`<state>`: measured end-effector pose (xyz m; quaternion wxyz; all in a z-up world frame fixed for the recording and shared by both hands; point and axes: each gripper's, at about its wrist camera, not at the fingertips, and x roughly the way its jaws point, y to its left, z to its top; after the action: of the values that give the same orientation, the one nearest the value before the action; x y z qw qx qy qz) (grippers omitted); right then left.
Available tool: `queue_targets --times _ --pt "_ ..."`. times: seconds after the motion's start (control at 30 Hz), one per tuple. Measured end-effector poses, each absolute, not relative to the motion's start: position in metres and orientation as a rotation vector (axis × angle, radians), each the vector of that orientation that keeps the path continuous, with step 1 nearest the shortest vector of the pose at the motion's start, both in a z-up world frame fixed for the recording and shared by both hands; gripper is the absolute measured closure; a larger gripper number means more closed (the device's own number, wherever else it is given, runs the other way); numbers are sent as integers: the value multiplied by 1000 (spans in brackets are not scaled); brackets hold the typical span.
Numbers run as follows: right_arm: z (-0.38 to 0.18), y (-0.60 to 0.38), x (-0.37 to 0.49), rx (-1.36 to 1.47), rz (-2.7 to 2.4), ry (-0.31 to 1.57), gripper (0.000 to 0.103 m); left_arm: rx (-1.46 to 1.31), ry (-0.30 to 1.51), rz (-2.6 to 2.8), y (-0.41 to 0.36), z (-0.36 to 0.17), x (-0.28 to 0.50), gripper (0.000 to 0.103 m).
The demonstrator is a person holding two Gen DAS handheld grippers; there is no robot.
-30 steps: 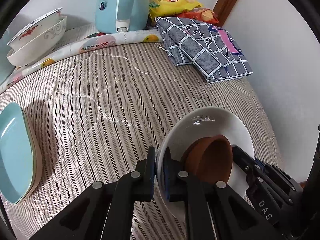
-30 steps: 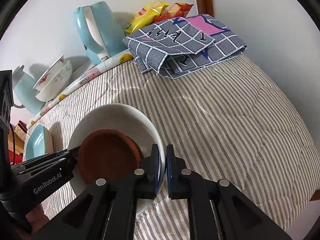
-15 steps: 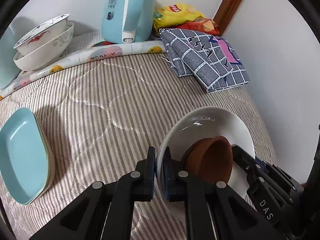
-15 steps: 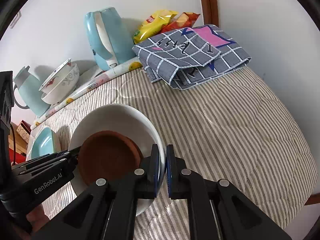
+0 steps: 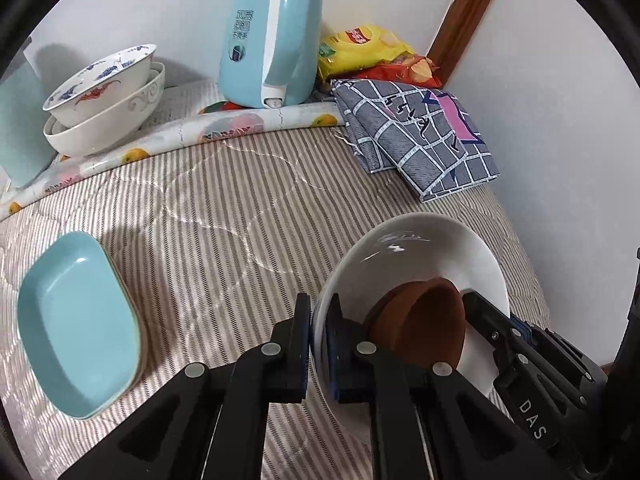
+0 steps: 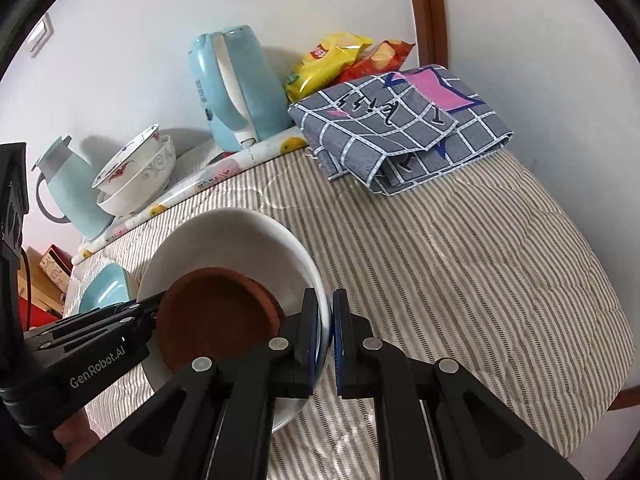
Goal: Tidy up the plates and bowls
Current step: 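Lift the white bowl with both grippers and carry it toward the light-blue plates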
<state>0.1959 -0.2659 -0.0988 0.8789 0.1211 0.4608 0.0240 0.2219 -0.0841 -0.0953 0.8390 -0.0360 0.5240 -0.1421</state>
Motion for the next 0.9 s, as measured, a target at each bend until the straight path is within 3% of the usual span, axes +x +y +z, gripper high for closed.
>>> queue_targets --times 0.9 --pt "-78 -233 193 250 101 928 96 -90 1066 -269 -48 -71 213 95"
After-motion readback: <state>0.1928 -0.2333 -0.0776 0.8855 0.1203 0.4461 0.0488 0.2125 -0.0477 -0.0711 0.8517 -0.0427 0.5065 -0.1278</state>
